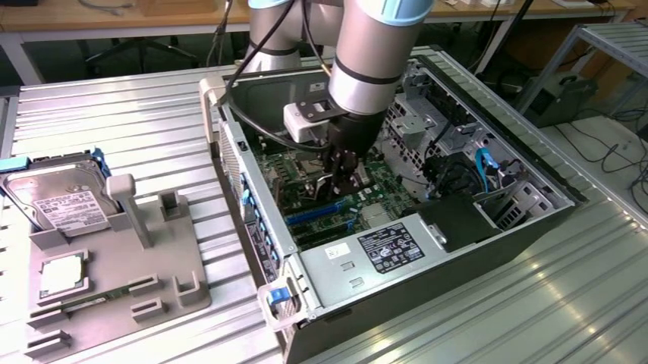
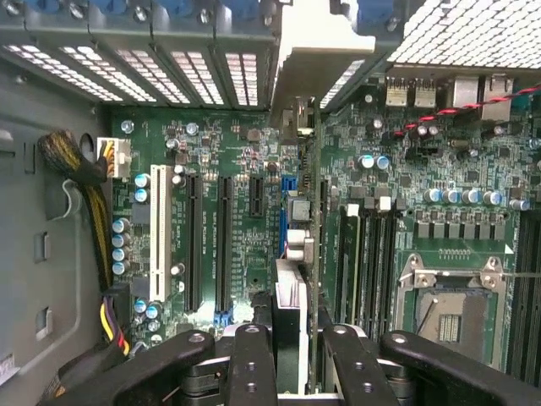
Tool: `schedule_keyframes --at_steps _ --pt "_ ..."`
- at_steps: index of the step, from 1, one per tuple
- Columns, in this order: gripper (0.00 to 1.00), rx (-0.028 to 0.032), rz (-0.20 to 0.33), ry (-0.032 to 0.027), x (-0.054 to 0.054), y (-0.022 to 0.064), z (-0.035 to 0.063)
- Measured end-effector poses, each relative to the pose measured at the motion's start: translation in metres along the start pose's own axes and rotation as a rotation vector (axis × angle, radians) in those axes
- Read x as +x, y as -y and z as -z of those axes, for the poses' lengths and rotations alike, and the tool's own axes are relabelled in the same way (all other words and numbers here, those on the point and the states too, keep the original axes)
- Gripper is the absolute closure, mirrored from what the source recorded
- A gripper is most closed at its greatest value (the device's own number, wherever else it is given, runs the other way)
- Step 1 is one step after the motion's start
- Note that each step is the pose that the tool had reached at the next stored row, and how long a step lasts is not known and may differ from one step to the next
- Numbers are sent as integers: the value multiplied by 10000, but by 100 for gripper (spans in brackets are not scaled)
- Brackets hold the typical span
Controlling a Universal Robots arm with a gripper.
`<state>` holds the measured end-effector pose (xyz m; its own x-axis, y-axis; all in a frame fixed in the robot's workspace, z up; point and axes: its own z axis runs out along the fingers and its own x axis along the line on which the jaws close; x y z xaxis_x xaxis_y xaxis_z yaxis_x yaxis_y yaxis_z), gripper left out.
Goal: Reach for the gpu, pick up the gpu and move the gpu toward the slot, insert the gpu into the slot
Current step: 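Insert the gpu into the slot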
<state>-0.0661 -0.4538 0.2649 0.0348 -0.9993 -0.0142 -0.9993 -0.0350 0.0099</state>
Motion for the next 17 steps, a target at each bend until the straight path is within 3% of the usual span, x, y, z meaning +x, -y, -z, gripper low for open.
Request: schedule_keyframes --at_steps 17 --pt "72 -19 0 1 5 -84 -134"
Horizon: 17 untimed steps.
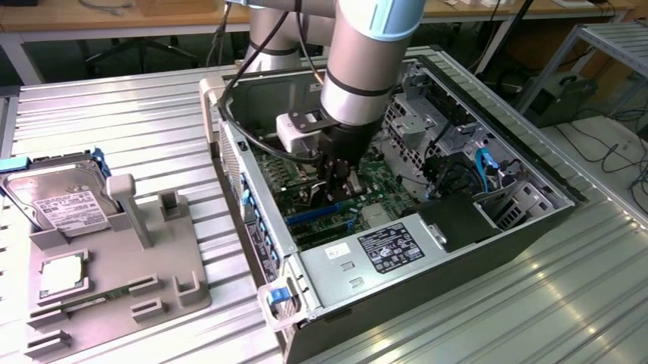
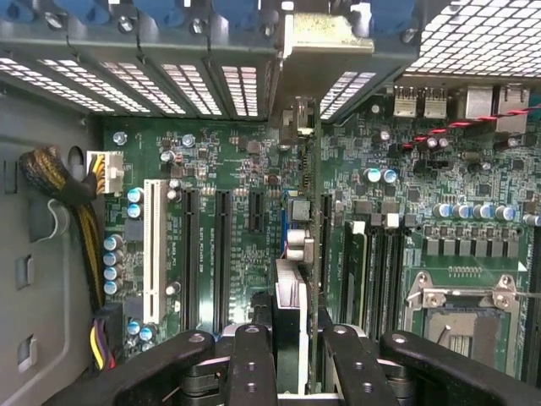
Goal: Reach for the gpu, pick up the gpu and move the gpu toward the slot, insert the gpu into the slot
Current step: 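Insert the gpu into the slot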
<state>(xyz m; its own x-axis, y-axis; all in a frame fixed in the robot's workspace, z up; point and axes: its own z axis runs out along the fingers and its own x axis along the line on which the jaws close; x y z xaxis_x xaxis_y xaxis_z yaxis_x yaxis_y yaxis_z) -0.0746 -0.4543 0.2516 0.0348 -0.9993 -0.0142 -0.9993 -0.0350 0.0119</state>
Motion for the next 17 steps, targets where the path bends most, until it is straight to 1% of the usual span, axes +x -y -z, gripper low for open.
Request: schedule_keyframes --at_steps 5,7,9,11,17 --pt "72 -7 -1 3 -2 -29 -22" --pt "72 -42 0 3 -1 -30 -40" --pt "72 -105 -1 6 -1 -30 -60" --pt "72 -132 -3 5 -1 -31 -69" --pt "72 -133 -1 6 -1 -27 -69"
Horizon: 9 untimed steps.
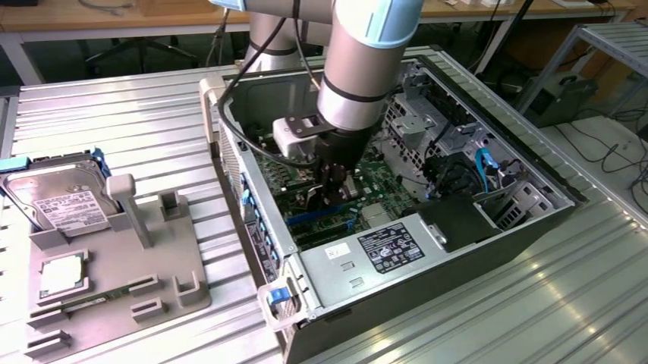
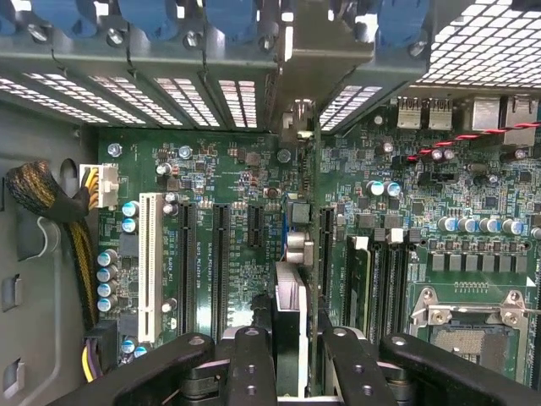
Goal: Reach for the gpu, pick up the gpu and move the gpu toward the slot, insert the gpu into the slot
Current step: 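Insert the gpu into the slot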
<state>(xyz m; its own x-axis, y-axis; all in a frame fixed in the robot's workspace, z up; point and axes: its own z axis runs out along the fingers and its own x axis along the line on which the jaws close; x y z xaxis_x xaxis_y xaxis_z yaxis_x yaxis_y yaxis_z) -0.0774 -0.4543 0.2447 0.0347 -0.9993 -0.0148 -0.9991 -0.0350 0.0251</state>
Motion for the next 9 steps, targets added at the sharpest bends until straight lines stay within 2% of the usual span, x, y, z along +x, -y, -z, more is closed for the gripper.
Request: schedule_keyframes --at_steps 2,9 --pt "72 -11 -1 1 1 26 0" --pt "72 -11 -47 2 1 20 -4"
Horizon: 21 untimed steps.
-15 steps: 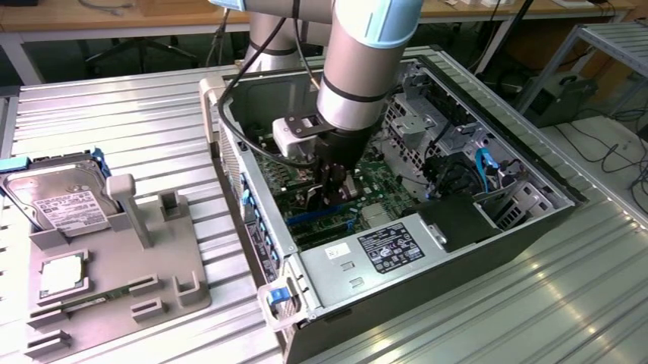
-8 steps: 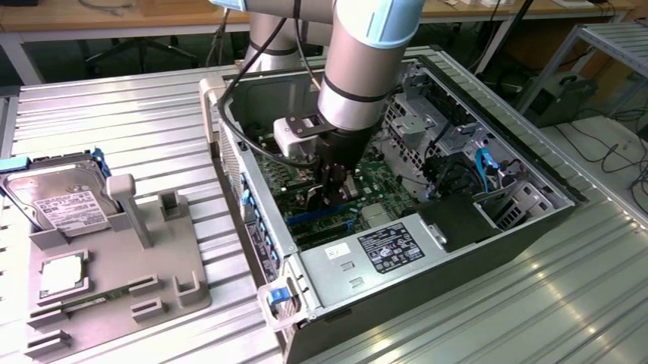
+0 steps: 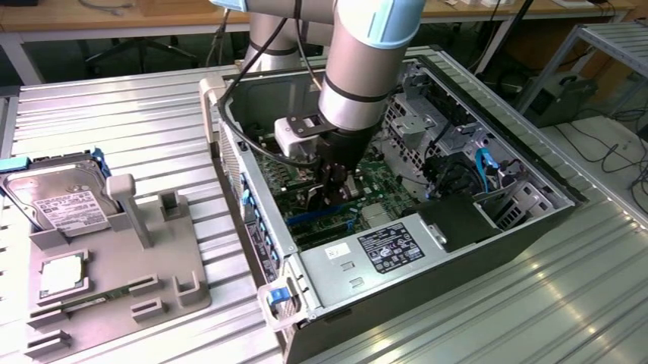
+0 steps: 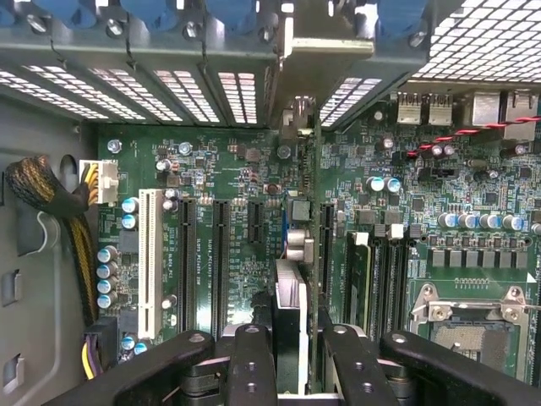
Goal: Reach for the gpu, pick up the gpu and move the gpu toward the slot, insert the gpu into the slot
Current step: 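Insert the gpu into the slot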
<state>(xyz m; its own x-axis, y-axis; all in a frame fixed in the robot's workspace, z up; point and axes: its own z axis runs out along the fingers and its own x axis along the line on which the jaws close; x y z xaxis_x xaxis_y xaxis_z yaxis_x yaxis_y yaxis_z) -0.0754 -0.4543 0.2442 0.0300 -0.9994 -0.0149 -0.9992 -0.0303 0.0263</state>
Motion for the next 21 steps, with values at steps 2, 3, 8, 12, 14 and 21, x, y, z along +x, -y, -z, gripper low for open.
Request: schedule_keyframes --at_steps 2,3,8,12,14,21 --pt "72 0 -12 0 0 -8 -2" --pt "72 1 -12 0 -1 -32 -23" --pt "72 -3 -13 -2 0 -33 -68" --pt "72 1 -14 8 -1 -33 -59" --pt "72 3 -13 12 -2 -33 -33" --pt "72 -3 -14 0 -1 -34 -4"
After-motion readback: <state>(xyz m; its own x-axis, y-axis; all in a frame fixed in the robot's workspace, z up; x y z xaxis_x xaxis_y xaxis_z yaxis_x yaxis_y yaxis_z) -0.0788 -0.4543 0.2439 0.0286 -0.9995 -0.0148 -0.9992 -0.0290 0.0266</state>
